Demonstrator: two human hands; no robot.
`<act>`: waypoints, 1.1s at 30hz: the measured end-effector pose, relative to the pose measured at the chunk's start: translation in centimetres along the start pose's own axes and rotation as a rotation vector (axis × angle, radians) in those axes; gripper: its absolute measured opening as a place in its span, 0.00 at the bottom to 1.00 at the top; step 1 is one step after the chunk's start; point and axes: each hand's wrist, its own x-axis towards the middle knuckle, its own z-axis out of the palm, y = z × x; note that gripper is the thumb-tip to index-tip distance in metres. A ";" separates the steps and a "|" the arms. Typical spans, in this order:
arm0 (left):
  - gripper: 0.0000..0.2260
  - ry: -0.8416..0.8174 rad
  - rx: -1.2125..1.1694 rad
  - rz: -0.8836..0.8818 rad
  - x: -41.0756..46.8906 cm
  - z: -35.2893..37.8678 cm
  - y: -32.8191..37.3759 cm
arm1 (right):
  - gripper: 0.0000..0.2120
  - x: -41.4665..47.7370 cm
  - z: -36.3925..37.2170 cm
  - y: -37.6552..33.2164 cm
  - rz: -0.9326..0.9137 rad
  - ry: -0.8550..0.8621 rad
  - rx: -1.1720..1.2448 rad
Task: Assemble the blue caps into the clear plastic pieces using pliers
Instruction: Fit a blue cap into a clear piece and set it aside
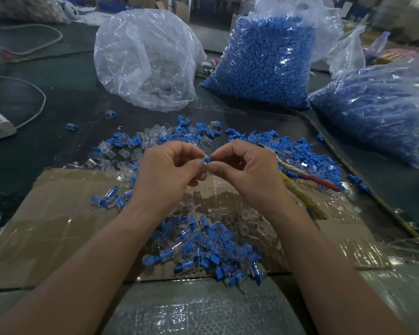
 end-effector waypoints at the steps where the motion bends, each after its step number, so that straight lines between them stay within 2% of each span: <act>1: 0.09 -0.005 0.004 0.005 0.0 0.0 0.0 | 0.07 0.0 0.0 0.1 0.007 -0.003 0.005; 8: 0.07 -0.056 -0.009 0.042 -0.1 0.1 0.1 | 0.11 0.0 0.1 0.1 0.012 0.050 -0.030; 13: 0.09 -0.080 0.021 0.054 0.0 0.1 0.0 | 0.11 0.0 -0.1 0.1 0.098 -0.088 0.001; 18: 0.06 -0.074 -0.029 0.051 -0.1 0.0 0.4 | 0.07 0.0 -0.1 0.1 0.077 -0.092 0.109; 22: 0.05 -0.067 -0.173 -0.083 0.1 -0.2 0.4 | 0.13 0.0 -0.4 0.3 0.081 -0.105 0.160; 26: 0.05 -0.085 -0.250 -0.183 0.3 -0.5 0.5 | 0.16 -0.1 -0.7 0.4 -0.023 -0.090 0.198; 31: 0.03 -0.140 -0.321 -0.256 0.4 -0.5 0.6 | 0.16 -0.1 -0.3 0.4 -0.070 -0.034 0.175; 33: 0.06 -0.164 -0.383 -0.278 0.3 -0.7 0.8 | 0.16 -0.1 -0.4 0.4 -0.085 -0.011 0.174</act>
